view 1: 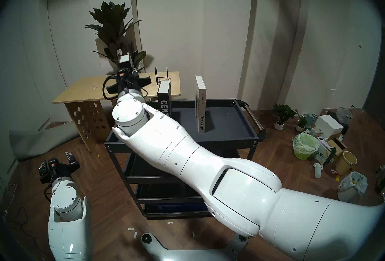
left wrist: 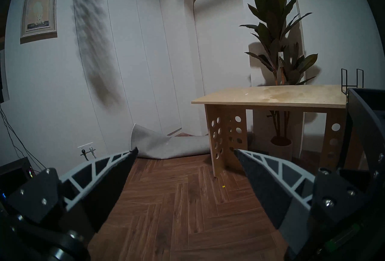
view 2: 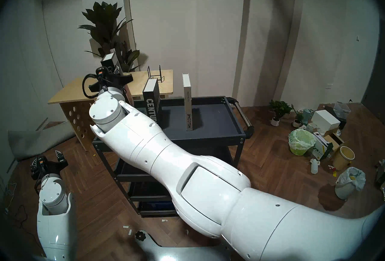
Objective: Sort the books onto the shelf by size, largest to the left
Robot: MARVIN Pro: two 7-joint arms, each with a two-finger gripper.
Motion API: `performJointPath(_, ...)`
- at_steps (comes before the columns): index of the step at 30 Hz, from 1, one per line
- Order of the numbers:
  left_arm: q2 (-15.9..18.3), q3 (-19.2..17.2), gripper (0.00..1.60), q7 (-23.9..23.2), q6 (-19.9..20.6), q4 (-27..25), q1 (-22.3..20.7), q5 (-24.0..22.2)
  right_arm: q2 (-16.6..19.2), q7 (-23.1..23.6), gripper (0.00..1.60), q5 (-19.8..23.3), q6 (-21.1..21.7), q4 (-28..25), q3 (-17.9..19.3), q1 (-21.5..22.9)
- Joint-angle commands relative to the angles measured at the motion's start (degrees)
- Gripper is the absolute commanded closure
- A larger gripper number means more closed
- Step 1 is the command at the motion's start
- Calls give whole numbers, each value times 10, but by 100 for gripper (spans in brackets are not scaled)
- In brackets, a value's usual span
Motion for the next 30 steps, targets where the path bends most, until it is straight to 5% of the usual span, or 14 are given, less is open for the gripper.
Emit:
performJointPath(1, 14, -6, 0, -6, -1, 7, -5, 1, -10, -14, 160, 8, -40, 10, -6, 11)
performJointPath(30, 29, -6, 0, -38, 1, 74, -20, -4, -10, -36, 160, 82, -105, 81, -13, 15)
